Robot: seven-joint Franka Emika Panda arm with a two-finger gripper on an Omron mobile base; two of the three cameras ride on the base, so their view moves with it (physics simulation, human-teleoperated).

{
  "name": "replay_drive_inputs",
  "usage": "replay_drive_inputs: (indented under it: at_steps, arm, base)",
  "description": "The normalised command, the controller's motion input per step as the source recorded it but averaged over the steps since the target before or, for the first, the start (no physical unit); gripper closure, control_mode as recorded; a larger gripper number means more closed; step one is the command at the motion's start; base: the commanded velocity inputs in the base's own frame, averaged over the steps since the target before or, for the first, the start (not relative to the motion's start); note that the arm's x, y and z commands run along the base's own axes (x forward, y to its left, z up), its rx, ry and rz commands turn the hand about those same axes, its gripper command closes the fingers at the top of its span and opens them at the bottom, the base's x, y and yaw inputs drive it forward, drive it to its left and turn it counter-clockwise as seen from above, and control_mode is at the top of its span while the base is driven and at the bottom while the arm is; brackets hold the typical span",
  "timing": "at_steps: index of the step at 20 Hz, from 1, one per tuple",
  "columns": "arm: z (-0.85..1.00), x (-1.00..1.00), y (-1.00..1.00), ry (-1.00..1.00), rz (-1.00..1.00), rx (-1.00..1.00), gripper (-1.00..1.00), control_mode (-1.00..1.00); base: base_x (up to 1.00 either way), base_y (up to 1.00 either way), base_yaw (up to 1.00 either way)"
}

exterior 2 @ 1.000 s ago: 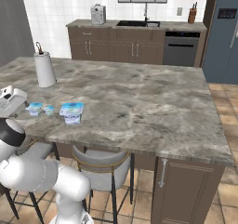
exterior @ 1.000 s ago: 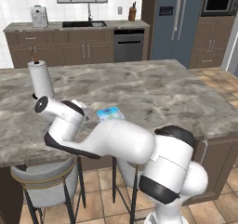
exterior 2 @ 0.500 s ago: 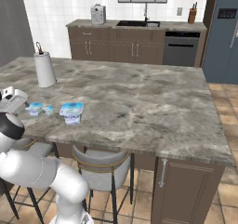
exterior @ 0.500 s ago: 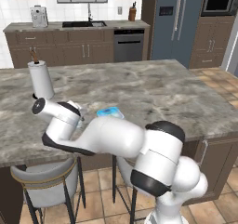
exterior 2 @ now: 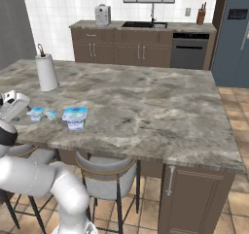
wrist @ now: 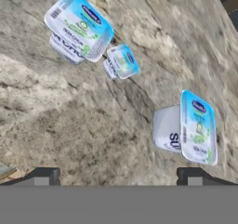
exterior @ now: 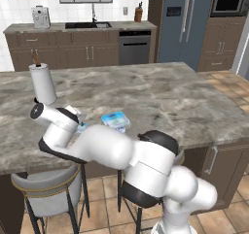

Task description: Stack the yogurt containers by placing the smaller containers on top of the larger containers.

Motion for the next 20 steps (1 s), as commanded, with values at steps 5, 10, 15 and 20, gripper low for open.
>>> replay_drive_inputs:
  at_steps: [5, 10, 15, 20]
  arm:
    - [-0.14, 0.20, 0.18, 0.00, 0.00, 0.00, -1.00, -1.00]
    - [-0.11, 0.18, 0.13, 0.00, 0.00, 0.00, -1.00, -1.00]
    - [-0.08, 0.11, 0.00, 0.00, 0.00, -0.01, -1.00, -1.00]
    - [-0.13, 0.15, 0.00, 0.00, 0.00, -0.02, -1.00, -1.00]
  base:
    - [0.00, 0.00, 0.00]
    - [0.00, 0.00, 0.00]
    - [0.00, 0.00, 0.00]
    - [0.00, 0.00, 0.00]
